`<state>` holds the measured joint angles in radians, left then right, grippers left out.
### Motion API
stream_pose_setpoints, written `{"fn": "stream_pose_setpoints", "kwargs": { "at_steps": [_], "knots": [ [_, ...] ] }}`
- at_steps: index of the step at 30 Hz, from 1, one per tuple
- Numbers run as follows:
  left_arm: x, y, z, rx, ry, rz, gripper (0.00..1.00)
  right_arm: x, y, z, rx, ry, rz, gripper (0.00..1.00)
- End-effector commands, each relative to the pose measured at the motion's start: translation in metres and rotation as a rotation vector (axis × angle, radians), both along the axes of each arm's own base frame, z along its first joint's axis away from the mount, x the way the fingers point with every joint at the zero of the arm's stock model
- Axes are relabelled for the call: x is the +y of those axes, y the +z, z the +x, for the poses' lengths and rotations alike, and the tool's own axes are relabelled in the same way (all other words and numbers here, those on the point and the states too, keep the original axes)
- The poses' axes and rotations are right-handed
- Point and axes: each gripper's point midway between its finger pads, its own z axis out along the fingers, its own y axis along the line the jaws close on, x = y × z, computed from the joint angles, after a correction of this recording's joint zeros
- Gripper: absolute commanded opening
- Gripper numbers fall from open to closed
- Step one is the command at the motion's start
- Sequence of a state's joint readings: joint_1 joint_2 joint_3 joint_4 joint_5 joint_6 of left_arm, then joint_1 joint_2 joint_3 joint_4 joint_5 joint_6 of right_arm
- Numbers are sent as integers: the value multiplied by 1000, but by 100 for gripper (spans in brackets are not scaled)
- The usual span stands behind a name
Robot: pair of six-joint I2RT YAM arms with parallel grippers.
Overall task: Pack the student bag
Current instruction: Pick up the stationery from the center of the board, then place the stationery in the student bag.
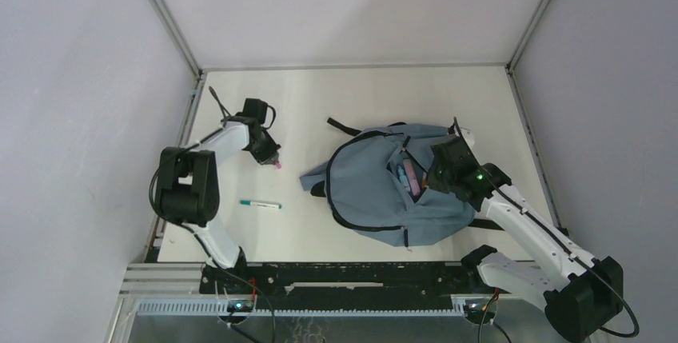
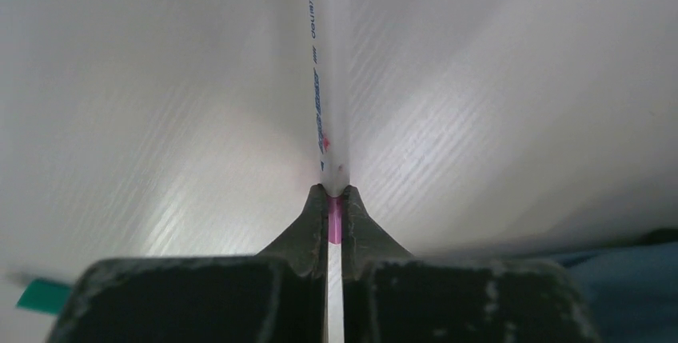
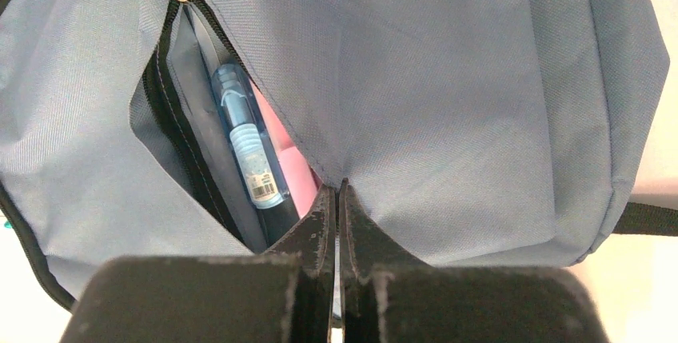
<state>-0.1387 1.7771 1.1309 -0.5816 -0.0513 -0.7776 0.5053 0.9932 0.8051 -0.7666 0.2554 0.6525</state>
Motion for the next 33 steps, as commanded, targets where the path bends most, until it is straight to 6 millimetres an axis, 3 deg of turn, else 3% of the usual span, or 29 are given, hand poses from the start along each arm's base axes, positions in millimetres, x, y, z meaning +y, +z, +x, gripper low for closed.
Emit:
{"fn": "stream_pose_setpoints", "kwargs": {
  "at_steps": [1,5,9,12,20,25,29,33],
  "knots": [
    [2,60,-2,-163,-52,59,0,-6,5,-1,-18,-9,-7,0],
    [4,96,-19,-240,-138,131,0,-7,6,1,-21,-13,-2,0],
    [-21,120,-36,-282,-342,148,0,-4,5,4,-25,-5,5,0],
    [-68,136,-54,-309,-503,92,0,-2,5,7,-29,-2,11,0],
    [-249,181,-110,-413,-847,-439,0,1,5,8,-31,-1,24,0],
    [-327,201,-123,-405,-918,-657,0,-2,6,5,-29,-8,16,0],
    [-364,185,-118,-313,-882,-739,0,-4,7,4,-30,-14,14,0],
    [-376,165,-114,-232,-815,-764,0,-7,8,1,-31,-21,8,0]
  ]
}}
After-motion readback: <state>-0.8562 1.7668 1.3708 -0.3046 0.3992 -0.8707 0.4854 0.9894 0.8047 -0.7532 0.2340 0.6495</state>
